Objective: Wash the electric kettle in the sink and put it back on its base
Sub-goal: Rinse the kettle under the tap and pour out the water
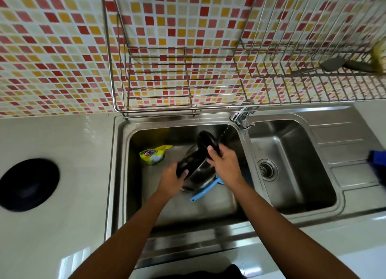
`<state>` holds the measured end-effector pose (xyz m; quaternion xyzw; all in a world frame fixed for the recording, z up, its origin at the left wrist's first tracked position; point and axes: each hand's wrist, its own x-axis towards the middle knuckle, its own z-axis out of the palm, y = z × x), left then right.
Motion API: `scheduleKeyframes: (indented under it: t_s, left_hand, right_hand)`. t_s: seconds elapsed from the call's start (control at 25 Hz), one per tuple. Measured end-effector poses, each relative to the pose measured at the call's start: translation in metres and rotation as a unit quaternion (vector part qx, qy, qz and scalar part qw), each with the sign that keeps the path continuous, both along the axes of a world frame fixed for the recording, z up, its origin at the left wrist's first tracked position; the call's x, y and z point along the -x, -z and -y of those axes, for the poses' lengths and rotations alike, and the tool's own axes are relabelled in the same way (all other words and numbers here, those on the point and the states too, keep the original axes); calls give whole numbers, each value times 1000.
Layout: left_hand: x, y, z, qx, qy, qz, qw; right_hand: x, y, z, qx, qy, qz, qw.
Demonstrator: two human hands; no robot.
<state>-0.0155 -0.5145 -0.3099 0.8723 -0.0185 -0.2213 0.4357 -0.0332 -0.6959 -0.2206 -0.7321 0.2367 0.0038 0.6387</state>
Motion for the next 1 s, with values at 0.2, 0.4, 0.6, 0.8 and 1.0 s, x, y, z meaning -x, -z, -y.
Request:
scheduleKeyframes:
  t_s: [0.2, 0.4, 0.6, 0.8, 1.0]
  left_hand:
    - [-7, -80, -31, -2, 80, 158, 984]
    - [-26, -134, -42, -133, 152, 227, 953]
    - [-35, -156, -43, -266, 228, 250, 902]
    - [-40, -177, -34, -334, 272, 245, 869]
    - [-45, -194, -16, -394, 313, 231, 833]
  right_hand:
    - [9, -44, 15, -198, 49, 32, 979]
    - [21, -50, 6, -194, 29, 24, 980]
    - [33, -45, -12, -122, -29, 51, 991]
    - [37, -44, -16, -125, -31, 46, 991]
    - [37, -40, -14, -183, 13, 13, 983]
